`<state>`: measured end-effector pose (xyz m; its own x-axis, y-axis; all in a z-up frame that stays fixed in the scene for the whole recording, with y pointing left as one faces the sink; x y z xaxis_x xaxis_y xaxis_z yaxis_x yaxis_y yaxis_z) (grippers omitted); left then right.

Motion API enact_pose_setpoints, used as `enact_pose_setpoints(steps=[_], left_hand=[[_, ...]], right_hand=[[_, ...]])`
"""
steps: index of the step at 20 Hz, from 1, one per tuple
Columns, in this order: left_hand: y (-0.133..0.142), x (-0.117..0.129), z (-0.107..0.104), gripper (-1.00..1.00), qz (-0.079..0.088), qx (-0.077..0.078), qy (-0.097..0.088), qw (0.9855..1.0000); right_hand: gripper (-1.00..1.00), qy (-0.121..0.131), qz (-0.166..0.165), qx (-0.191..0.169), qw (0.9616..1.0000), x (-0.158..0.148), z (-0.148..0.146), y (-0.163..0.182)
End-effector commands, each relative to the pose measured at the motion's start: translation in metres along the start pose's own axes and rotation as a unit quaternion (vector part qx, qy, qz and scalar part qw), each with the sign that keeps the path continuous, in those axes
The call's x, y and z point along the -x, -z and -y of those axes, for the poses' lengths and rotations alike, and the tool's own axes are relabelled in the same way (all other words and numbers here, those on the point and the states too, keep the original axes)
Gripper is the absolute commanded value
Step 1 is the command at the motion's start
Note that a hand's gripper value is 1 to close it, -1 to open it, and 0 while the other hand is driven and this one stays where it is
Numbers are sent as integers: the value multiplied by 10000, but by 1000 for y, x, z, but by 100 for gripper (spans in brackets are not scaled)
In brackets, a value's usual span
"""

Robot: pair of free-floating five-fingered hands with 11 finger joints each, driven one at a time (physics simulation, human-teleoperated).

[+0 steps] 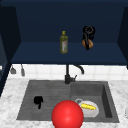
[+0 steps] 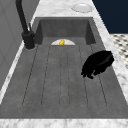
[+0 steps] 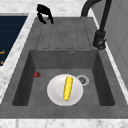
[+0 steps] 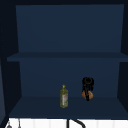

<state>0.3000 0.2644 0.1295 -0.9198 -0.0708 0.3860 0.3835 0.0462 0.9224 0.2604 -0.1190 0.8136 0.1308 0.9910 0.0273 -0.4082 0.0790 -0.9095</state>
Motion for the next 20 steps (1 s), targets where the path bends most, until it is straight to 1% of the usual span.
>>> enact_pose_setpoints(steps=[1,5,7,13,14,18,20], left_hand=[[0,0,0,0,0,0,0,10000],[0,0,0,0,0,0,0,10000],[0,0,0,0,0,0,0,10000],[0,0,0,0,0,0,0,10000],[0,0,0,0,0,0,0,10000],[0,0,0,0,0,0,0,10000],[0,0,0,0,0,0,0,10000]], right_hand=[[100,-196,-58,181,9996,-12,-2,34],[100,-331,-77,312,9989,-20,-15,76],[100,-378,-21,296,9988,-21,-22,98],[100,-454,-5,272,9986,-34,-46,163],[100,-455,-11,273,9986,-35,-51,174],[100,-256,36,318,9992,-36,-57,213],[100,-225,59,287,9993,-36,-60,231]])
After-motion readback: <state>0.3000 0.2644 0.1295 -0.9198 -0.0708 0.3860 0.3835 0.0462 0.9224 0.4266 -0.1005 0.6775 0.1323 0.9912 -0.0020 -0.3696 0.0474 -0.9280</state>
